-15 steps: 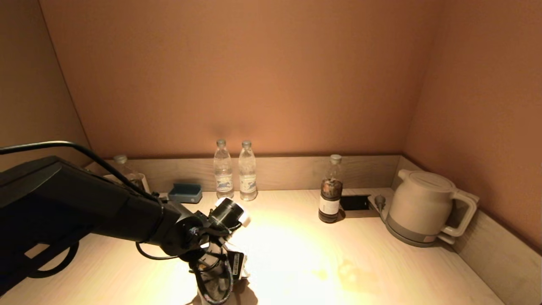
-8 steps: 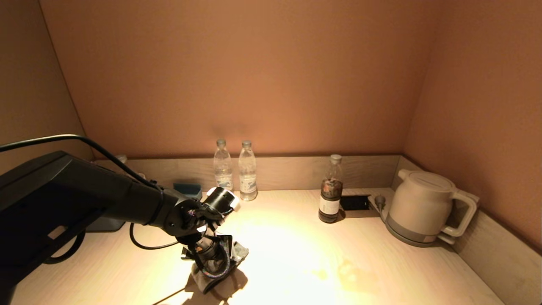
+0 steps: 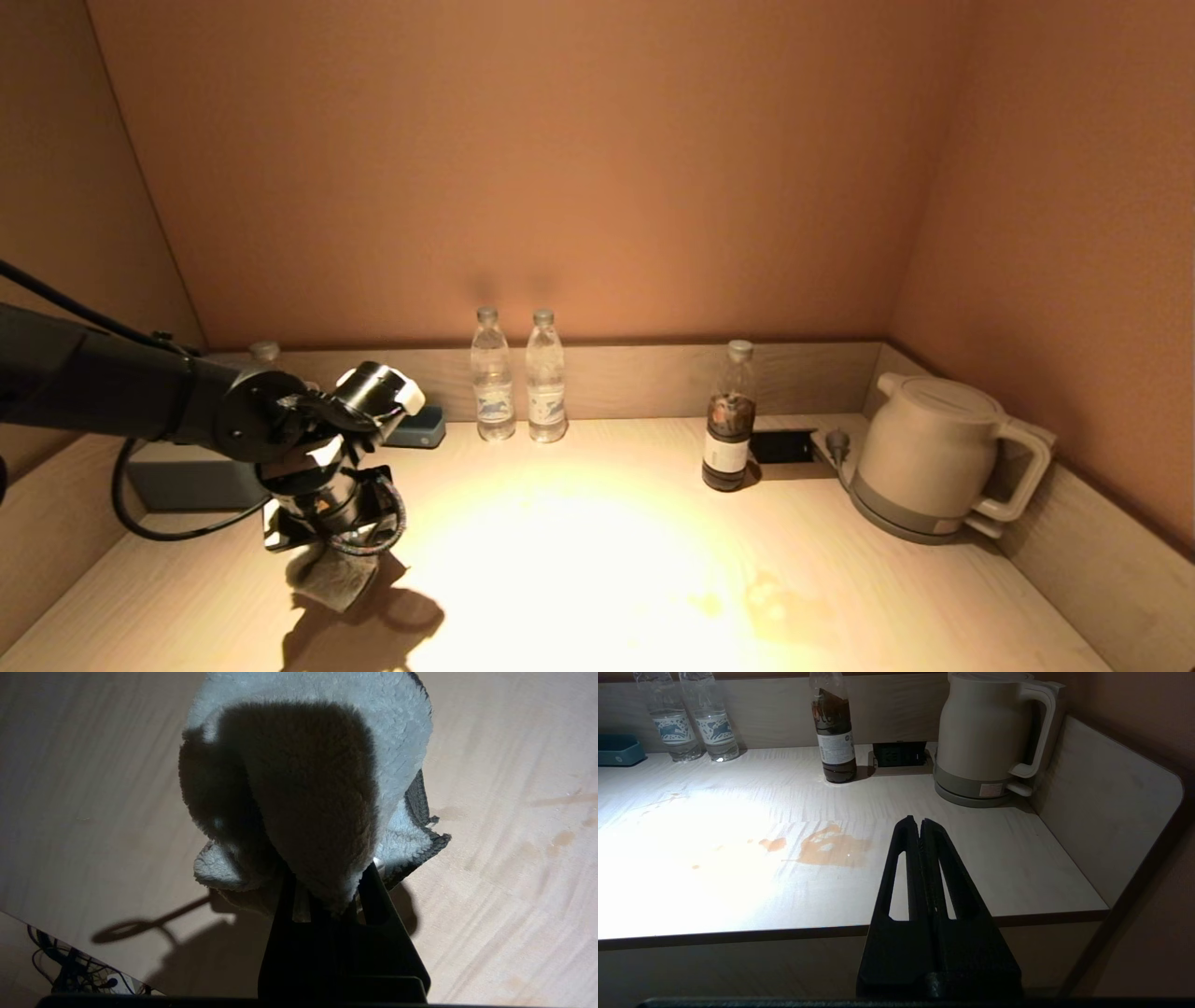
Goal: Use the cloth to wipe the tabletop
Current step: Sweep the stains on the table
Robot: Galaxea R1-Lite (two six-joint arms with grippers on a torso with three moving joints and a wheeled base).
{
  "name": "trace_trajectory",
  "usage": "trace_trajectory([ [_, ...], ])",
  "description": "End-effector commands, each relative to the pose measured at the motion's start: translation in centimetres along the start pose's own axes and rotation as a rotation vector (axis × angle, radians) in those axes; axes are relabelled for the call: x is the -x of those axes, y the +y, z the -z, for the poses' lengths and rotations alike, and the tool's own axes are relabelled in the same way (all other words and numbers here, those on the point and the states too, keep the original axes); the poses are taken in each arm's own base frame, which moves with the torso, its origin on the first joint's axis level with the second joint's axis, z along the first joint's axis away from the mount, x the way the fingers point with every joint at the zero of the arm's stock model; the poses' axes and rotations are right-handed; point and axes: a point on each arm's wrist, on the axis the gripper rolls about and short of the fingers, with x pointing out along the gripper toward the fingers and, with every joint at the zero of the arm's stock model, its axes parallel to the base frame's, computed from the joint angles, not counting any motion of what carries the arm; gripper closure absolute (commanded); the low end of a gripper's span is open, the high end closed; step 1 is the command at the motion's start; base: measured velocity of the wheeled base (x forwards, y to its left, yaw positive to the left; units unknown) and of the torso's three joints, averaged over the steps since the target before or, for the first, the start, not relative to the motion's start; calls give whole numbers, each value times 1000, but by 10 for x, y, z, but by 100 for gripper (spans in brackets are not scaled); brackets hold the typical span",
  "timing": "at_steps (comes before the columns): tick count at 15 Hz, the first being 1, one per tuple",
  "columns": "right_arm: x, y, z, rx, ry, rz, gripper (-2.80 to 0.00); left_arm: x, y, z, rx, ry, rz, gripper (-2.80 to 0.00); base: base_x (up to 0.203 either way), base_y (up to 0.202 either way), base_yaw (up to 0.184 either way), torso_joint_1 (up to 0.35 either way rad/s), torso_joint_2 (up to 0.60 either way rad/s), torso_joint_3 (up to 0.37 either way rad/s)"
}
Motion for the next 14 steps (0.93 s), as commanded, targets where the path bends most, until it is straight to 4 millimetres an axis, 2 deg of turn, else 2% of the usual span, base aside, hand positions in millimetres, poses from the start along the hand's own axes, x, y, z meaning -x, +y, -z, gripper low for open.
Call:
trace_trajectory([
  [1,0,0,0,0,1,1,0,6,16,-8,45,-12,-12,0,0,0,0,0,0,0],
  [3,0,0,0,0,1,1,0,-12,27,-6,77,22,-69,0,0,0,0,0,0,0],
  [8,0,0,0,0,1,1,0,-48,19,3,111,73,-143,0,0,0,0,0,0,0],
  [10,0,0,0,0,1,1,0,-69,9,6,103,91,-165,0,0,0,0,0,0,0],
  [14,0,0,0,0,1,1,0,-85,-16,-4,95,69,-133,0,0,0,0,0,0,0],
])
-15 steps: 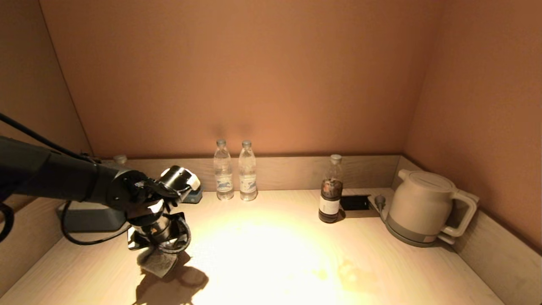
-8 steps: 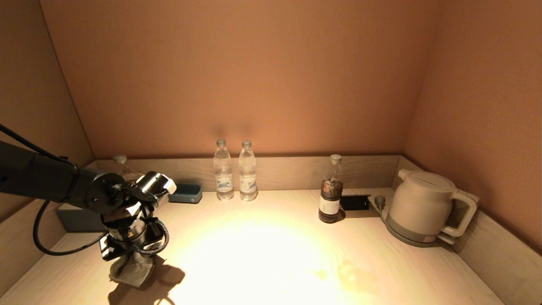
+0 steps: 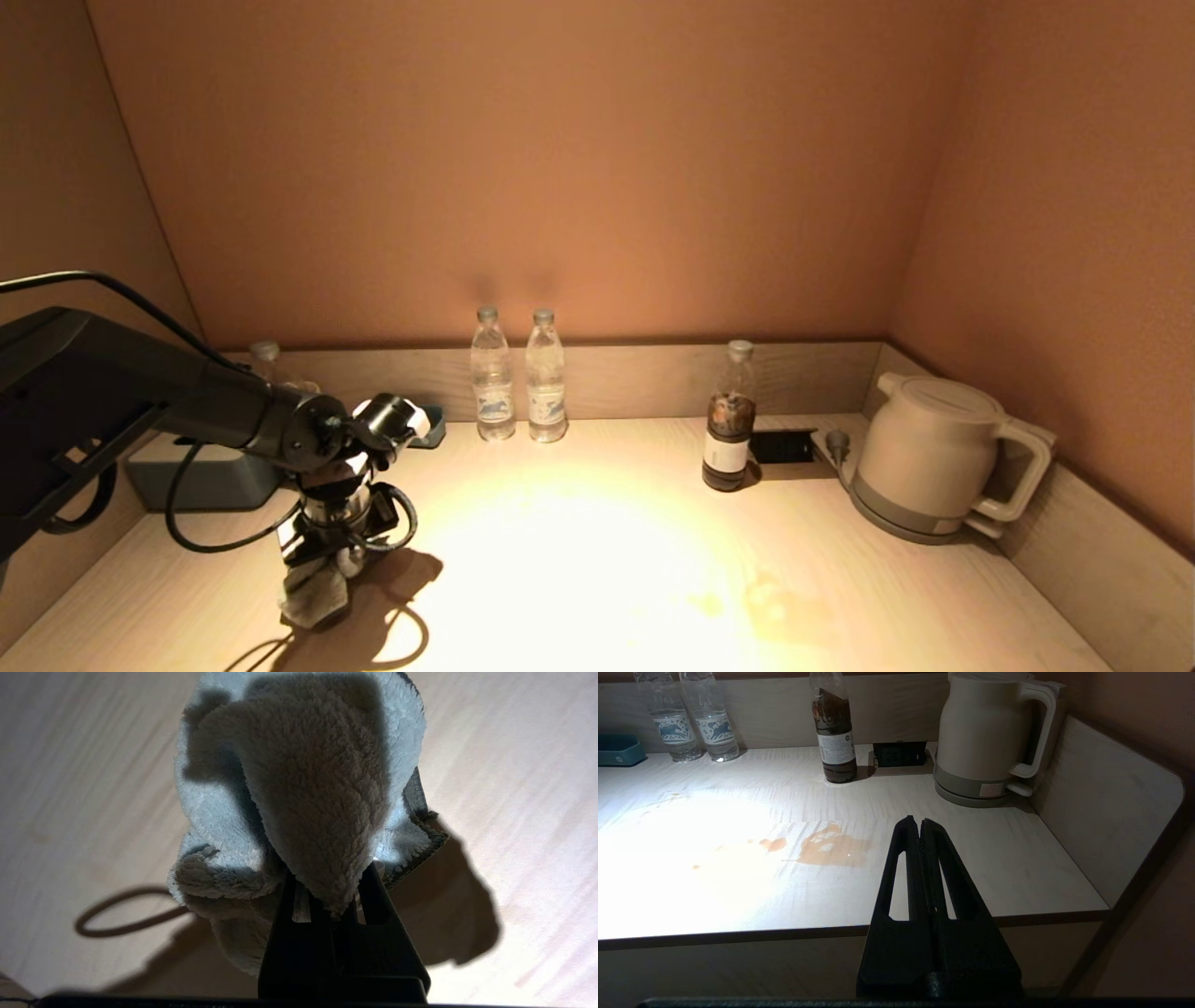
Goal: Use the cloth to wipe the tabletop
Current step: Sweep the stains on the table
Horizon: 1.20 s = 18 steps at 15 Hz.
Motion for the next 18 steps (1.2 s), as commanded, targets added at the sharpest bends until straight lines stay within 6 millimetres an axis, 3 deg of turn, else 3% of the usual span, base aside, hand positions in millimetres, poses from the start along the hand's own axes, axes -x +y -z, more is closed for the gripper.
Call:
trace_trajectory([
  [1,0,0,0,0,1,1,0,-13,-11,4,-15,12,-14,0,0,0,0,0,0,0],
  [3,0,0,0,0,1,1,0,-11,-22,7,-35,18,-8,0,0,0,0,0,0,0],
  [8,0,0,0,0,1,0,0,16,-65,27,-117,-7,87,0,0,0,0,0,0,0],
  [10,0,0,0,0,1,1,0,25,-83,24,-120,-31,134,0,0,0,0,0,0,0],
  [13,0,0,0,0,1,1,0,18,-106,30,-175,-31,145,0,0,0,0,0,0,0],
  [18,0,0,0,0,1,-1,0,14,-117,47,-234,-23,176,0,0,0,0,0,0,0],
])
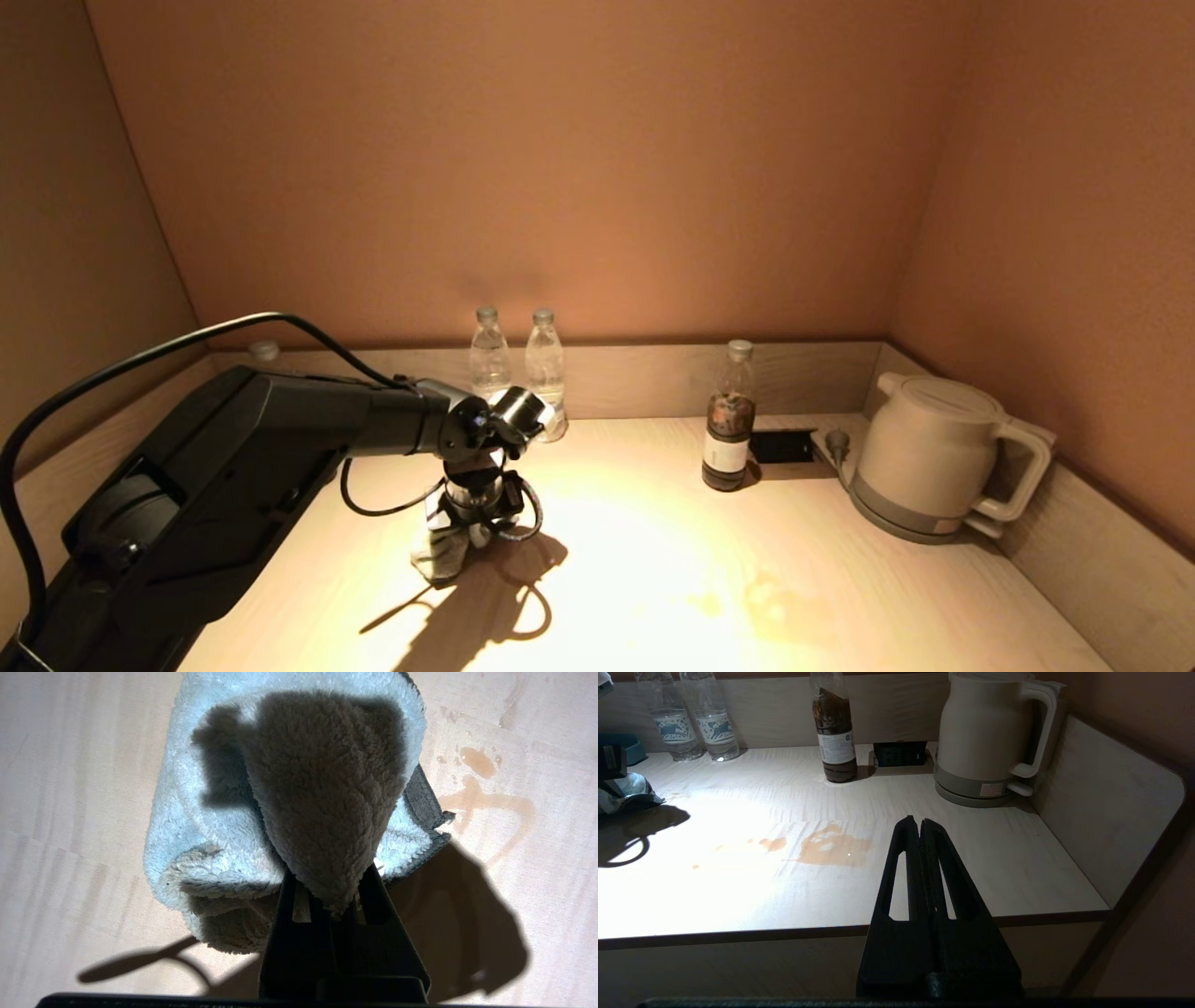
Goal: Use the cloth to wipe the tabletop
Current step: Sweep the stains on the table
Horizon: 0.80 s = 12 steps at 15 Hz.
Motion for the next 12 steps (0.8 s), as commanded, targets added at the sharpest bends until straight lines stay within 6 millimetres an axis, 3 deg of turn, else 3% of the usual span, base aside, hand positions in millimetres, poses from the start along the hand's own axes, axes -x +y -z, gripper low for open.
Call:
trace_trajectory([
  [1,0,0,0,0,1,-1,0,-4,-1,3,-3,6,-10,0,0,0,0,0,0,0],
  [3,0,0,0,0,1,0,0,-4,-4,5,-18,-1,3,0,0,0,0,0,0,0],
  [7,0,0,0,0,1,0,0,3,-32,24,-128,-57,95,0,0,0,0,0,0,0],
  [12,0,0,0,0,1,0,0,-12,-45,31,-198,-107,145,0,0,0,0,0,0,0],
])
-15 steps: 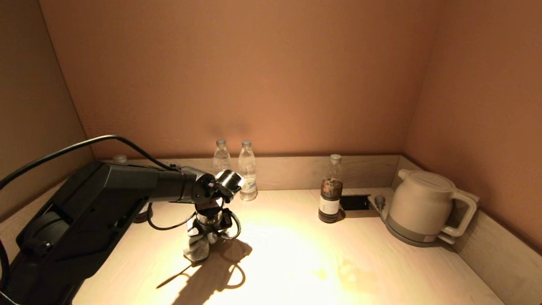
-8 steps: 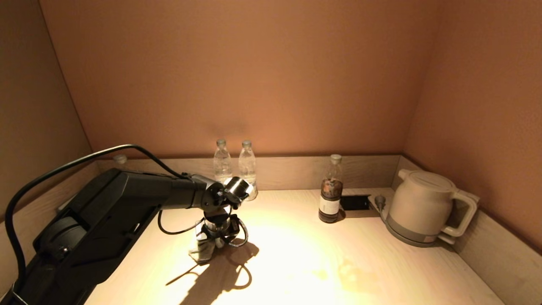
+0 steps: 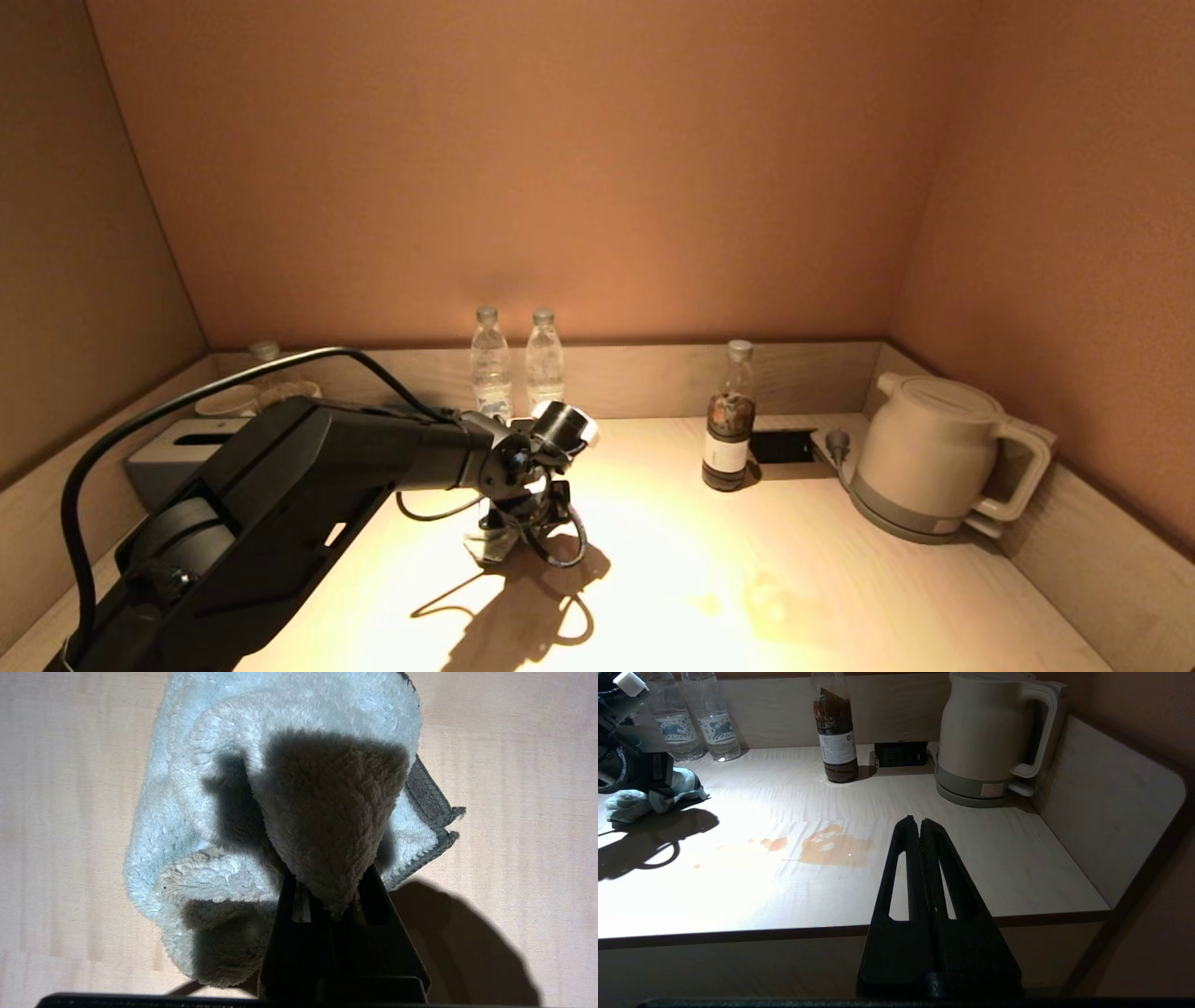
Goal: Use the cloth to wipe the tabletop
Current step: Sweep the stains on the table
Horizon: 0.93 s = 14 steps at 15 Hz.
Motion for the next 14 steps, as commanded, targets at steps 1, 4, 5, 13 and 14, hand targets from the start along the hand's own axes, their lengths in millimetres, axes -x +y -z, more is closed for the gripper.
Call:
trace_trajectory([
  [1,0,0,0,0,1,0,0,-6,0,4,-5,11,-11,0,0,0,0,0,0,0],
  [4,0,0,0,0,1,-1,0,-4,-5,6,-26,-3,6,0,0,0,0,0,0,0],
  [5,0,0,0,0,1,0,0,-4,-5,7,-30,0,7,0,0,0,0,0,0,0],
  [13,0,0,0,0,1,0,0,60,-19,26,-34,103,-19,0,0,0,0,0,0,0],
  [14,0,0,0,0,1,0,0,64,-21,29,-30,117,-16,0,0,0,0,0,0,0],
])
